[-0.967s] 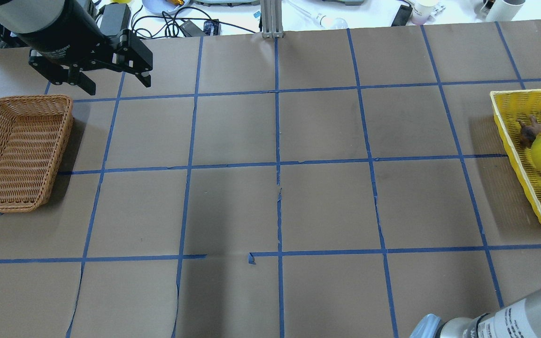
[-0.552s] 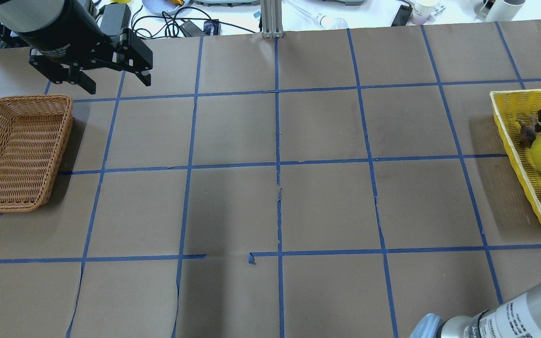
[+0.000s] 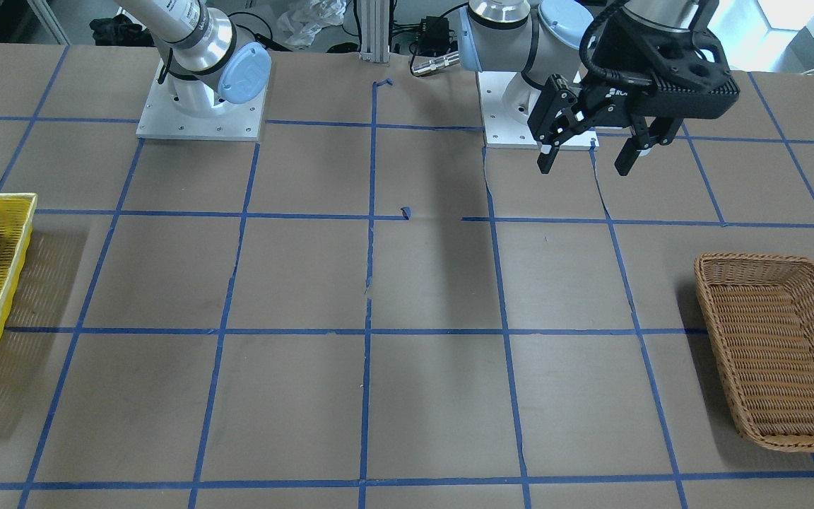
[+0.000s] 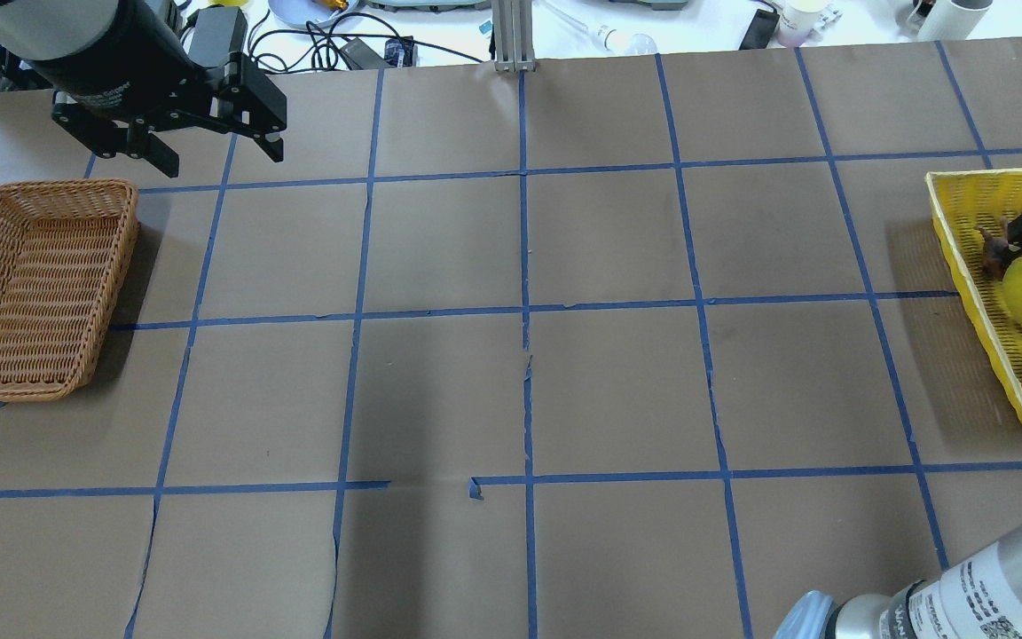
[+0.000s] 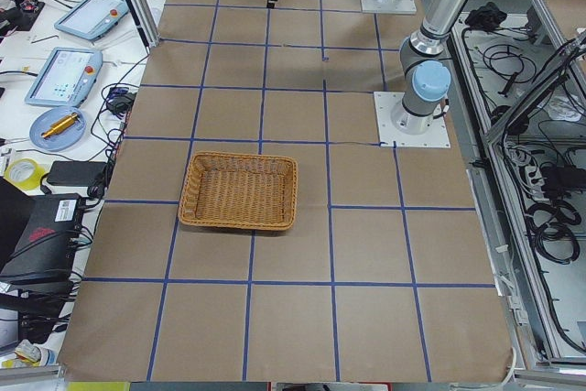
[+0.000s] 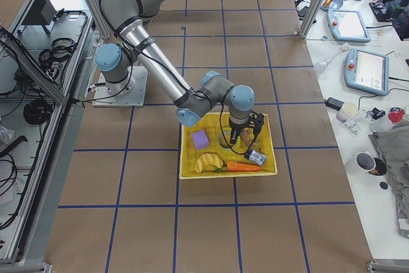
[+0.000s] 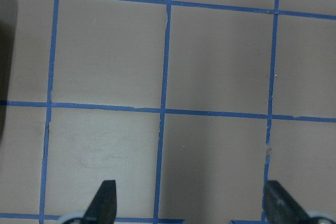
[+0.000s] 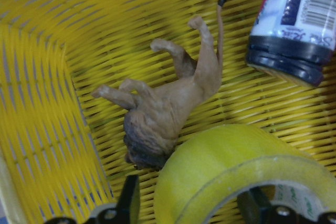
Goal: Transfer tape with both arms
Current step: 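Move the right gripper over the yellow basket toward the yellow tape roll, then grasp the yellow tape roll with the right gripper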
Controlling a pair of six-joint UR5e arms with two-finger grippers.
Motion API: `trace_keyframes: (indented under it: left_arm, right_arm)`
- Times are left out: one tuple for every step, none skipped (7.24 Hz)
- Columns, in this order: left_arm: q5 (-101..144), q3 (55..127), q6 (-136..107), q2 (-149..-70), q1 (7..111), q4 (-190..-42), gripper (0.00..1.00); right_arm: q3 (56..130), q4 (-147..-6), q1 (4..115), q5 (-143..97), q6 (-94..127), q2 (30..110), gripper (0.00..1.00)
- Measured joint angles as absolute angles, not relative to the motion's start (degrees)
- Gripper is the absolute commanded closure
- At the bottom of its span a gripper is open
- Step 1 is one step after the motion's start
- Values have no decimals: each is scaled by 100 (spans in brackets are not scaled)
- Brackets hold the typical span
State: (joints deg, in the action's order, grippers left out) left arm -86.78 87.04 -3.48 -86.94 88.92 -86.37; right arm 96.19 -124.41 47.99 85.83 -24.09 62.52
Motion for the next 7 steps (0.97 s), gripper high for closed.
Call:
trace_keyframes:
  left_arm:
    - [-8692, 8705, -350, -8688, 8893, -8652, 0]
    - [-8703, 8701, -349, -8669, 8893, -8676, 0]
    - [-8705, 8696, -348, -8647, 8890, -8686, 0]
    - [-8708, 8696, -349, -8631, 8884, -8693, 0]
    - [-8719, 8701, -351, -8623, 8883, -8703, 0]
    - [-8726, 8701, -351, -8620, 8882, -8712, 0]
    - [-8728, 8700, -351, -8618, 8882, -8716, 0]
  right_arm:
    - [9615, -12443, 4799, 8587, -2386, 6254, 100]
    - [9596, -12441, 4799, 8597, -2388, 6276, 100]
    - [9574, -12413, 4799, 8614, -2398, 6348, 100]
    - [9569, -12338, 4814, 8618, -2386, 6506, 100]
    - [9565, -12197, 4861, 8609, -2300, 6727, 100]
    - [9553, -12011, 4944, 8606, -2136, 6950, 100]
    - [9536, -11807, 5154, 8627, -1875, 7219, 100]
